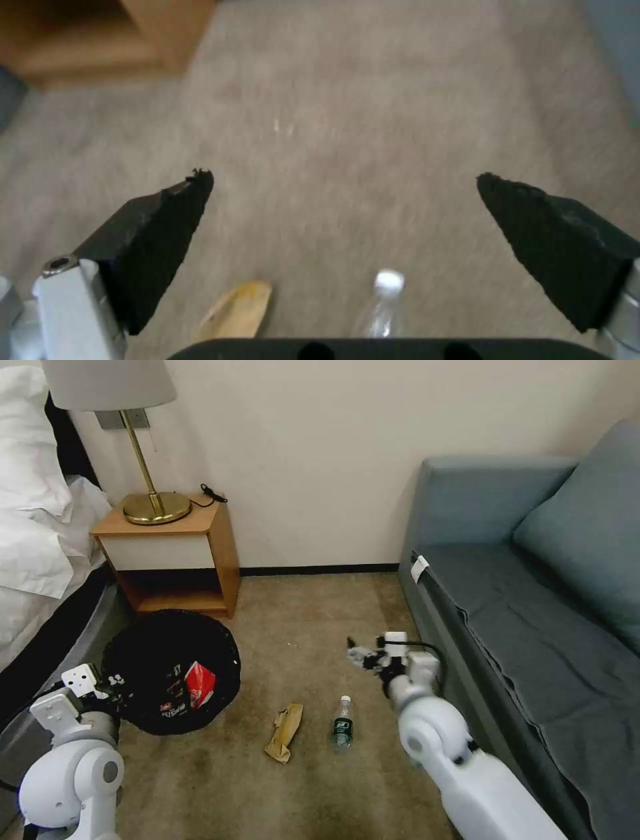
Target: Pick up the trash bin, then pick up the garbage on the floor and place it into the trash bin.
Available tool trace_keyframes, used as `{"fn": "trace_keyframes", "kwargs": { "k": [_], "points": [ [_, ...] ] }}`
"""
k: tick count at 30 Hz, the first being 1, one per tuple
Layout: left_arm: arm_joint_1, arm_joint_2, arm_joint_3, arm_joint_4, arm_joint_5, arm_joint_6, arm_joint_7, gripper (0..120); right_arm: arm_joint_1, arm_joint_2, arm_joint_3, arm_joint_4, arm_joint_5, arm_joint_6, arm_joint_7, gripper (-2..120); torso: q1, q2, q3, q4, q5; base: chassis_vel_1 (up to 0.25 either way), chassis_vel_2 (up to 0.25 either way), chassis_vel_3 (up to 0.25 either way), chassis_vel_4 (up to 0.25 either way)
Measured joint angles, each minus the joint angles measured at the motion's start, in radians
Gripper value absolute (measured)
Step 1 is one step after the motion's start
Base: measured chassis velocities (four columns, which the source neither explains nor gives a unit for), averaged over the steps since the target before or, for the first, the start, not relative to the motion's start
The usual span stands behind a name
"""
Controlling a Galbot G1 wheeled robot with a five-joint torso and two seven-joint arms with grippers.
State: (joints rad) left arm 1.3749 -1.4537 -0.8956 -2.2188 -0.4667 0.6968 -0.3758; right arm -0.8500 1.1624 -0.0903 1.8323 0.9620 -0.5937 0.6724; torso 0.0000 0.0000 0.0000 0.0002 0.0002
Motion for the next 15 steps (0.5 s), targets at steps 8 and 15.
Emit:
{"fn": "trace_keyframes", "kwargs": {
  "k": [8, 15],
  "points": [
    [-0.03, -0.001, 0.008, 0.037, 0.012, -0.01, 0.01, 3, 0.158, 0.035, -0.159, -0.27, 0.114, -0.04, 0.046, 100, 0.0, 0.0, 0.0, -0.0004, -0.0003, 0.0, 0.0, 0.0, 0.0],
    [-0.029, -0.003, 0.008, 0.056, 0.024, -0.019, 0.015, 3, 0.192, 0.072, -0.223, -0.445, 0.062, -0.035, -0.019, 100, 0.0, 0.0, 0.0, -0.0001, -0.0003, 0.0, 0.0, 0.0, 0.0]
  ]
}}
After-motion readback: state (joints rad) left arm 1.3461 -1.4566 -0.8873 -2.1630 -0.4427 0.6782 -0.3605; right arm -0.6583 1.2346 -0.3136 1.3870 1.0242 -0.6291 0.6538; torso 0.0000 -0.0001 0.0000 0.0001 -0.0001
